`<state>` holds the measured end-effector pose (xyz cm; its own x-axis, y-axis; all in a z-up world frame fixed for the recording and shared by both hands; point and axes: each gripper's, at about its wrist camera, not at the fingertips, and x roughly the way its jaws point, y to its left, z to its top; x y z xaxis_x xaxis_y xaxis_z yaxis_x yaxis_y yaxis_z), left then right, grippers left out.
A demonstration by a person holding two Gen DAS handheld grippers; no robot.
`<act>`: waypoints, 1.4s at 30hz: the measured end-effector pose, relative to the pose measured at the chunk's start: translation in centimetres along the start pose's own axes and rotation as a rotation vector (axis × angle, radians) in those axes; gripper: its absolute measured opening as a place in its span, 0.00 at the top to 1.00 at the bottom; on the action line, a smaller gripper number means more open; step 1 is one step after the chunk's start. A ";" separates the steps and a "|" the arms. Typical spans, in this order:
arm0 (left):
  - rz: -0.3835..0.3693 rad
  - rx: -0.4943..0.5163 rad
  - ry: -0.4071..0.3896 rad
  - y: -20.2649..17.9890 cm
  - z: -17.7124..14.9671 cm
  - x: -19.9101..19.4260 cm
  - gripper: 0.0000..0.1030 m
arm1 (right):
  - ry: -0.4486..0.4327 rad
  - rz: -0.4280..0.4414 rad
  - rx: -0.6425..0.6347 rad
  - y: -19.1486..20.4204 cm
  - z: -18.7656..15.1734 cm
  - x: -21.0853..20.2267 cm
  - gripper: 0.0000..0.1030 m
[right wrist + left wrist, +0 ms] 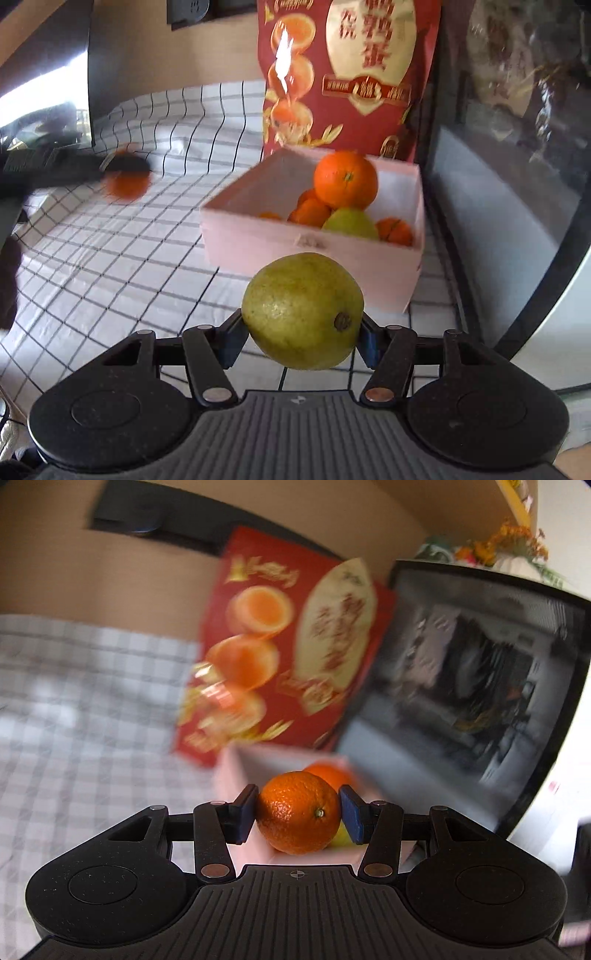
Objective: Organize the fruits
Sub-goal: 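Lower the pear into the pink box with the right tool while the left tool lowers its mandarin in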
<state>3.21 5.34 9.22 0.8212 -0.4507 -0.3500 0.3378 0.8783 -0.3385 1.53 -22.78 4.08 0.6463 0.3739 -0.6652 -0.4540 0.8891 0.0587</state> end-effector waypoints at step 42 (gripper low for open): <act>0.148 -0.131 -0.049 8.3 -4.2 2.3 0.51 | 0.173 -0.108 0.153 2.2 18.0 18.7 0.36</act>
<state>5.99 10.93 1.90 0.8799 -0.3073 -0.3624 0.1519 0.9046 -0.3983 23.67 -9.03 5.19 0.5652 0.2358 -0.7905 -0.2819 0.9558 0.0835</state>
